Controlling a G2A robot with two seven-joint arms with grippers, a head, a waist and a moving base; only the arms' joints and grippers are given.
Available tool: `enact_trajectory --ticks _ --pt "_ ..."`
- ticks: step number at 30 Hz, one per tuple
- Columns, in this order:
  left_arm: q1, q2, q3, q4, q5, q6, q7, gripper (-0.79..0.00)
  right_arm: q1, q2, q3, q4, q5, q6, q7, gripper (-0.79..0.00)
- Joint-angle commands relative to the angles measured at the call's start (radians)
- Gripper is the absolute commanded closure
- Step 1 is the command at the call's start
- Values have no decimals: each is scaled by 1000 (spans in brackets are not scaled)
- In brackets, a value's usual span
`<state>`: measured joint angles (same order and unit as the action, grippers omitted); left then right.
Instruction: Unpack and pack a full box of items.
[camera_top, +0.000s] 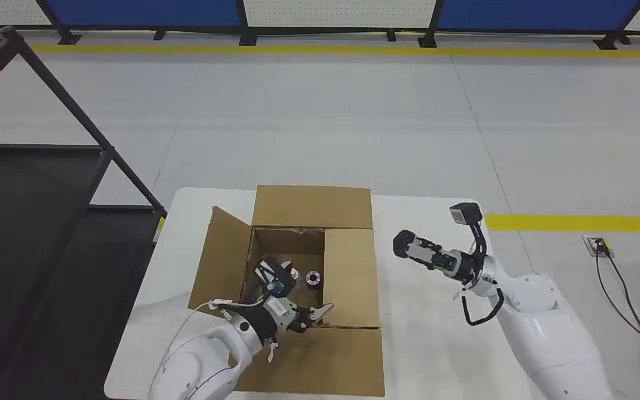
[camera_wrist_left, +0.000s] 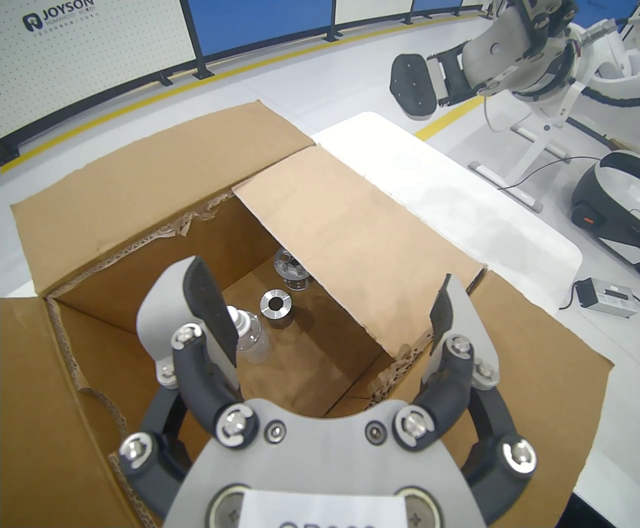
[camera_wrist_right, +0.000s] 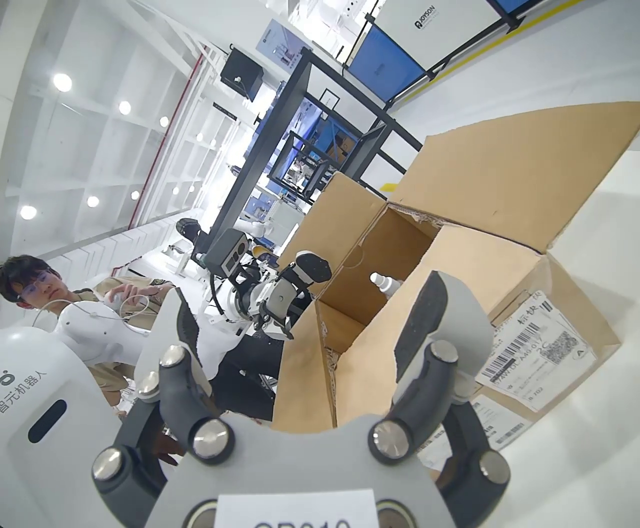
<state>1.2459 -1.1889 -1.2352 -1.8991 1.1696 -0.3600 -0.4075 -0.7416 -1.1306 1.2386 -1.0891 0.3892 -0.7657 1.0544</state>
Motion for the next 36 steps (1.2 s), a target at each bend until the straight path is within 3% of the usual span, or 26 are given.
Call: enact_trajectory --ticks 1,7,12,18,29,36 --pt "4 -1 3 5 -15 -2 -3 -785 0 0 0 0 0 0 0 -785" --pt "-25 -9 -1 73 -277 14 -84 -785 -11 1 -24 -71 -73 -19 -19 -785" --pt "-101 -16 6 176 -533 28 -219 -785 -47 22 -3 -146 -152 -64 -64 -785" --pt "-197 -26 46 289 -724 42 -350 -785 -115 53 56 -197 -175 -103 -103 -785" --pt "-343 -49 145 454 -859 106 -464 -785 -209 92 131 -253 -161 -139 -139 -785" --pt "-400 -63 185 554 -984 52 -493 -785 -232 103 149 -268 -161 -152 -152 -785"
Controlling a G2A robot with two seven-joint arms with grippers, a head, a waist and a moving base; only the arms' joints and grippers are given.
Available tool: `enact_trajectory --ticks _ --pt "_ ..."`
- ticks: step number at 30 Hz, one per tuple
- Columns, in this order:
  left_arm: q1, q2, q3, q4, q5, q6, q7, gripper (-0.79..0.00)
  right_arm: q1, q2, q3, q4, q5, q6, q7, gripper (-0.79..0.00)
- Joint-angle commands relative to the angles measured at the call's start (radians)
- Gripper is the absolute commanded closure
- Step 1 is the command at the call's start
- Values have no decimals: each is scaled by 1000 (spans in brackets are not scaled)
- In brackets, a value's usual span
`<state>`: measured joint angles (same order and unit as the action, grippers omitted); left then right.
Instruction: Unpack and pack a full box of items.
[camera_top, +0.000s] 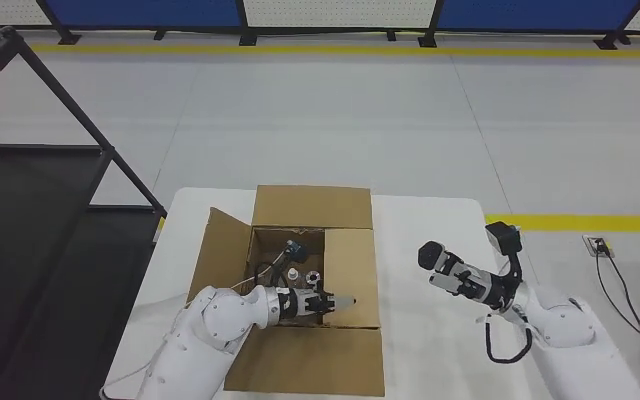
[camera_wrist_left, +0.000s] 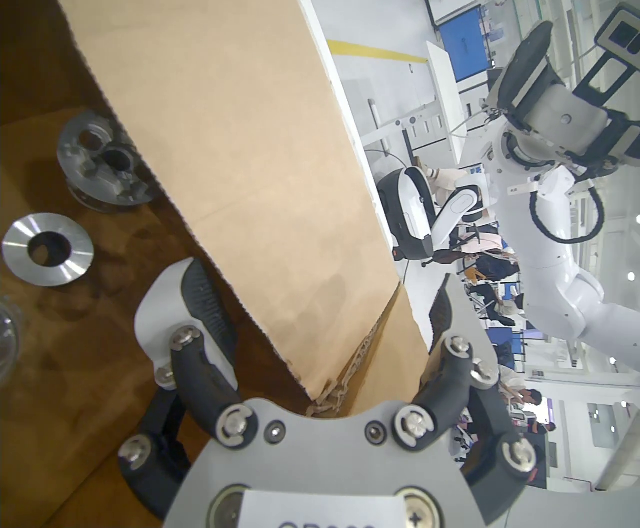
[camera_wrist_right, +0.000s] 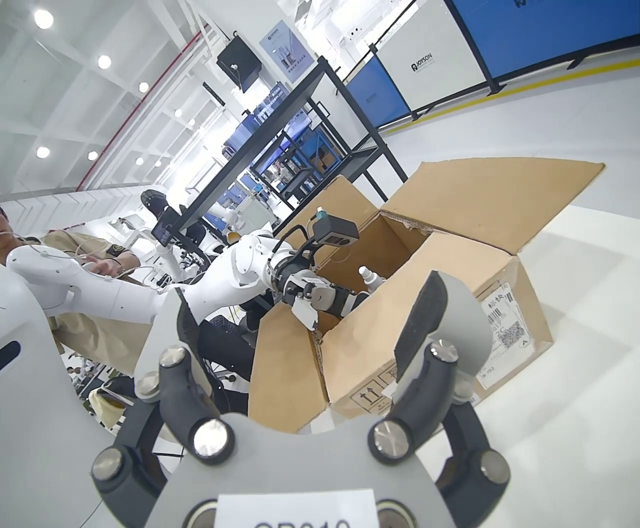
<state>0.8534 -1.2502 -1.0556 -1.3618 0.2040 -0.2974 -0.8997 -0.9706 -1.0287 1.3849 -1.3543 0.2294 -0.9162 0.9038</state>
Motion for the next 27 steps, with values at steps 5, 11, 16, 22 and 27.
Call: enact_trajectory --ticks 5,11,16,22,27 --pt "-28 -8 21 54 -53 -56 11 -785 -18 8 13 -19 -7 -8 -14 -785" --pt "7 4 -7 -16 -24 -100 37 -785 -36 15 26 -44 -23 -15 -35 -785" --pt "58 16 -42 -121 -25 -114 64 -785 -57 23 51 -60 -27 -27 -53 -785" --pt "61 15 -29 -179 -30 -142 94 -785 -101 33 91 -69 -5 -67 -92 -785" --pt "23 4 16 -191 6 -131 139 -785 -149 42 133 -63 11 -96 -118 -785"
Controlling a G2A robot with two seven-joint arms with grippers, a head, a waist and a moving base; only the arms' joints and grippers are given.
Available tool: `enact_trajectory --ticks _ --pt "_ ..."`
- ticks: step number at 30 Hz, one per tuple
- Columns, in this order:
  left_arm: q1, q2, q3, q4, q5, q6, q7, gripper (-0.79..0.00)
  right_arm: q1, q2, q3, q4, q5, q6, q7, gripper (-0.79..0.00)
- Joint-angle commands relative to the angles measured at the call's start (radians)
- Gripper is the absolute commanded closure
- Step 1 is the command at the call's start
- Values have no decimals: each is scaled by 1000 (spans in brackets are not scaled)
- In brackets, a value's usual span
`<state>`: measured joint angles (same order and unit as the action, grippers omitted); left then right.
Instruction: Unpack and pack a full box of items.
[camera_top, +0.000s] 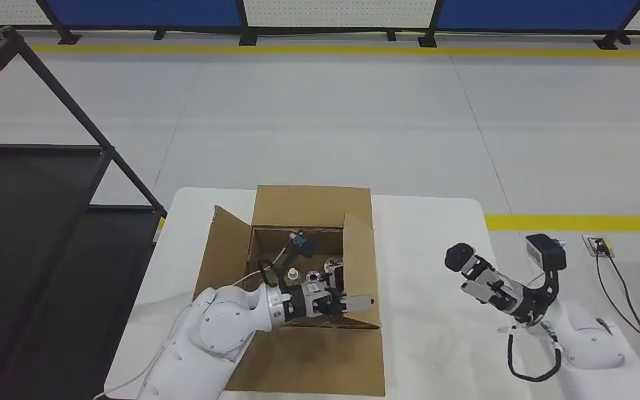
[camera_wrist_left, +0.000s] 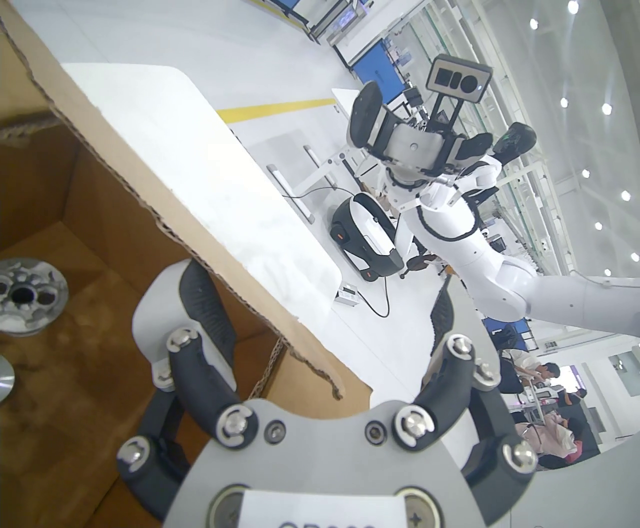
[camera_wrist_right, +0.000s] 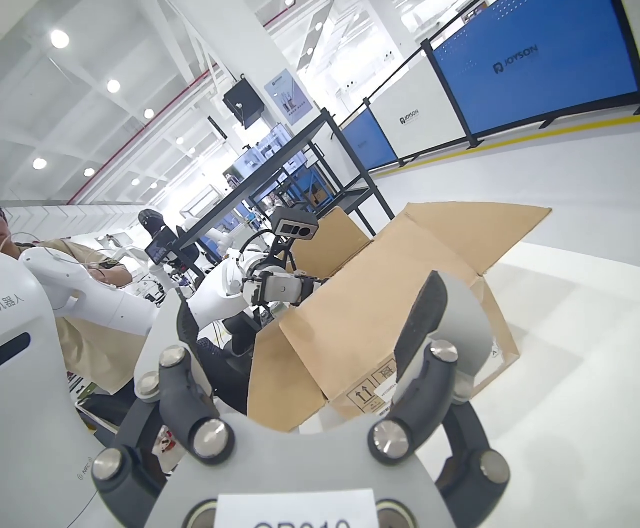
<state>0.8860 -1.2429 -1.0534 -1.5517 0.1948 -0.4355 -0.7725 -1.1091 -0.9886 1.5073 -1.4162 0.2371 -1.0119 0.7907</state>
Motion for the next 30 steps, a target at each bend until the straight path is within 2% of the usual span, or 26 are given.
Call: enact_trajectory --ticks 1,6,15,24,30 --pt "-19 -6 28 1 25 15 21 -785 -23 4 23 -5 6 0 -10 -785" --pt "-82 -32 116 47 59 45 73 -785 -98 13 91 -29 26 0 -30 -785" --pt "-178 -95 270 192 83 66 211 -785 -195 15 185 -42 61 0 -47 -785" --pt "-270 -167 390 347 58 132 239 -785 -234 10 247 -47 99 0 -6 -785" --pt "-309 -207 437 416 49 159 242 -785 -223 4 253 -28 114 0 17 -785"
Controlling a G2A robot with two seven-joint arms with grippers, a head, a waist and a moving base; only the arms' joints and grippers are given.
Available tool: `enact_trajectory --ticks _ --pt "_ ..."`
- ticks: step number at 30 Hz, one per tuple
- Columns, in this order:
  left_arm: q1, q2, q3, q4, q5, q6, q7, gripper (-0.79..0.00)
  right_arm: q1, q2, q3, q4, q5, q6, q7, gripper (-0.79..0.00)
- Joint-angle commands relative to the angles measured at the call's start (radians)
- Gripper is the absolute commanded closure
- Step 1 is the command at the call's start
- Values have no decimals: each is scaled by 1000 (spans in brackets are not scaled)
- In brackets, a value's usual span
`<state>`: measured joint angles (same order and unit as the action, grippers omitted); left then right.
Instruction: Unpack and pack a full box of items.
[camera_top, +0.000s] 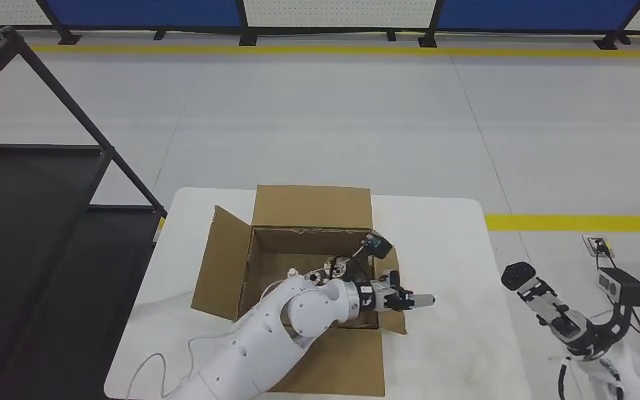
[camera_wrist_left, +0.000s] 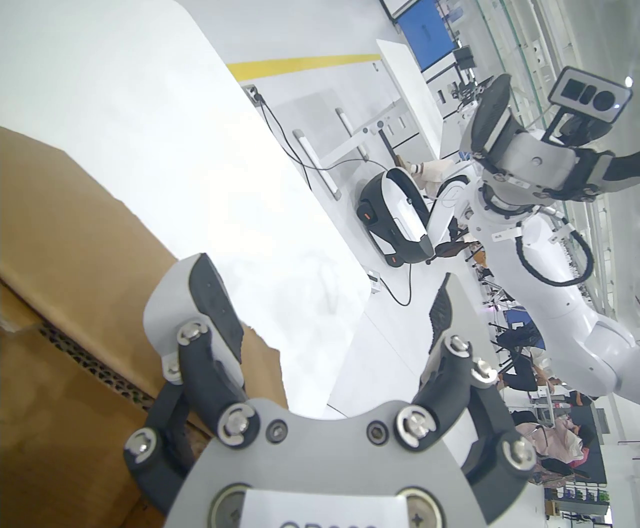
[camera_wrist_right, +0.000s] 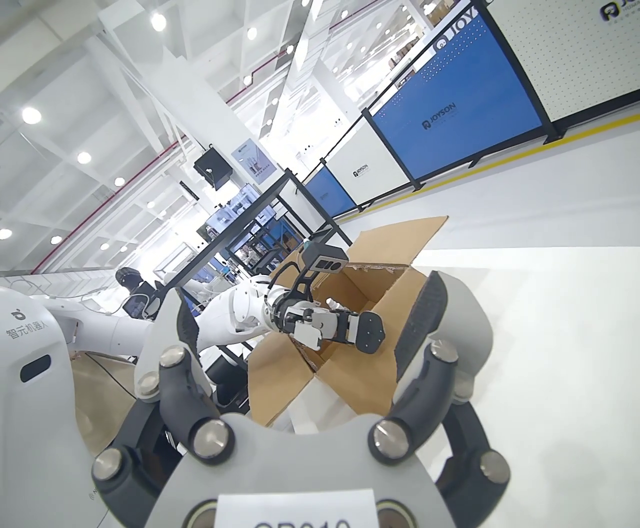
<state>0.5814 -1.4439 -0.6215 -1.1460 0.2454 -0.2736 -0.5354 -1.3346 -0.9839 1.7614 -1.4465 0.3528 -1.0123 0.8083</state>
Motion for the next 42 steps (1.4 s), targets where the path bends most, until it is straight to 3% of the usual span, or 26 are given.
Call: enact_trajectory --ticks 1,9,15,18,23,29,35,42 --pt "-9 -11 9 18 -1 -5 7 -785 4 -1 -2 5 -2 0 -1 -785" --pt "-13 -20 -27 4 22 -38 59 -785 18 1 3 4 -7 0 -1 -785" --pt "80 35 -184 -165 97 -75 116 -785 24 -7 46 -1 -9 0 -29 -785" --pt "194 82 -326 -342 160 -86 122 -785 35 -7 46 -29 -25 0 -4 -785" --pt "448 149 -606 -659 227 -96 113 -785 72 -1 12 -97 -126 0 -1 -785" --pt "755 191 -924 -899 189 -159 127 -785 149 0 -84 -228 -330 60 22 -785" --pt "1000 207 -1182 -949 100 -270 190 -785 303 -15 -312 -332 -558 270 71 -785" --pt "1183 208 -1366 -869 -17 -392 281 -785 584 -76 -685 -210 -770 499 93 -785"
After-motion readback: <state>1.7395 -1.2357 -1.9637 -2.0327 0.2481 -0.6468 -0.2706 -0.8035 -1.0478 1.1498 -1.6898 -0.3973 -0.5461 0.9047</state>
